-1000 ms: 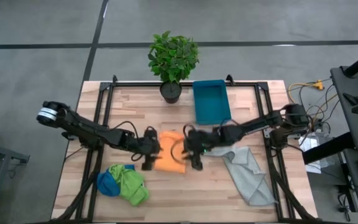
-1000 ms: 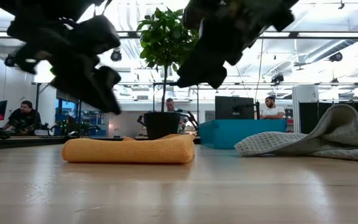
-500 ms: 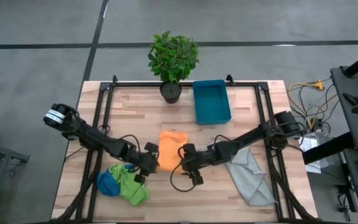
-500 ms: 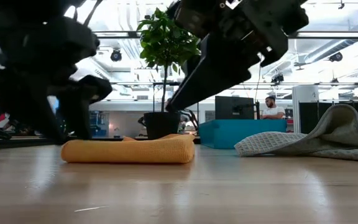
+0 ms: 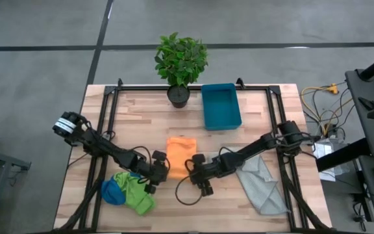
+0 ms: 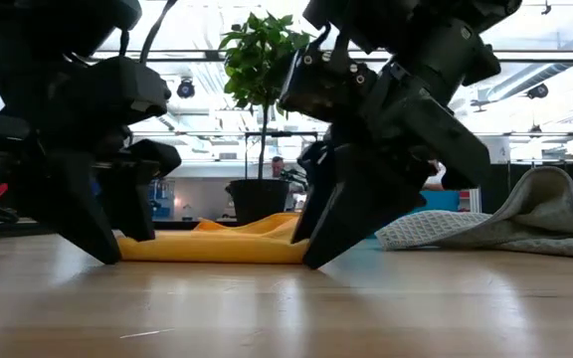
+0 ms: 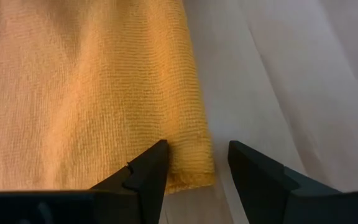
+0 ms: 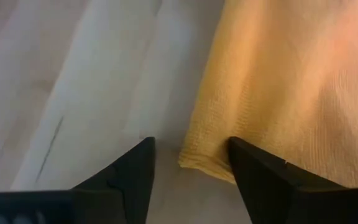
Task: Fold microfiber towels
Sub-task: Fold the orange microfiber towel
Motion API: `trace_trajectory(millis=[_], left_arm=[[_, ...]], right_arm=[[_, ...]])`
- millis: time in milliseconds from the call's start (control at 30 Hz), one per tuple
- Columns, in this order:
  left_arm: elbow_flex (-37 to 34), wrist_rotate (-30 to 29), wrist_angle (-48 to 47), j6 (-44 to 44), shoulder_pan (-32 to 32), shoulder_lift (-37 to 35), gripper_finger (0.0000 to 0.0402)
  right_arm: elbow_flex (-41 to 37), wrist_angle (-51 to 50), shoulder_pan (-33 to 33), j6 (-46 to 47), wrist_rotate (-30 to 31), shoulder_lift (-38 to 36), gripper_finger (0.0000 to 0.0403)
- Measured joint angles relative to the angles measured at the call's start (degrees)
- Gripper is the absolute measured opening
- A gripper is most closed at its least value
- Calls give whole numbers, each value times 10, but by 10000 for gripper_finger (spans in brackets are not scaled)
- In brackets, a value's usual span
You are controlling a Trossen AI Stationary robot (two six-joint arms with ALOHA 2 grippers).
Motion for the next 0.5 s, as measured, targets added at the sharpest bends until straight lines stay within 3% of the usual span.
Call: trace_trajectory(millis=[133,300,367,500], left_arm=[[-5,-2,-2,-14,0,1,118],[1,-8,-14,-16,1,1,15],[8,-7,-19,-16,1,1,11],[20,31,-24,-15,2,-10,3]], right_arm=[[0,-15,0,11,5,2,149],[2,-20,-2,23,9,2,52],[8,-25,-4,32,8,1,21],[24,-54,-4,39,-29,-6,14]])
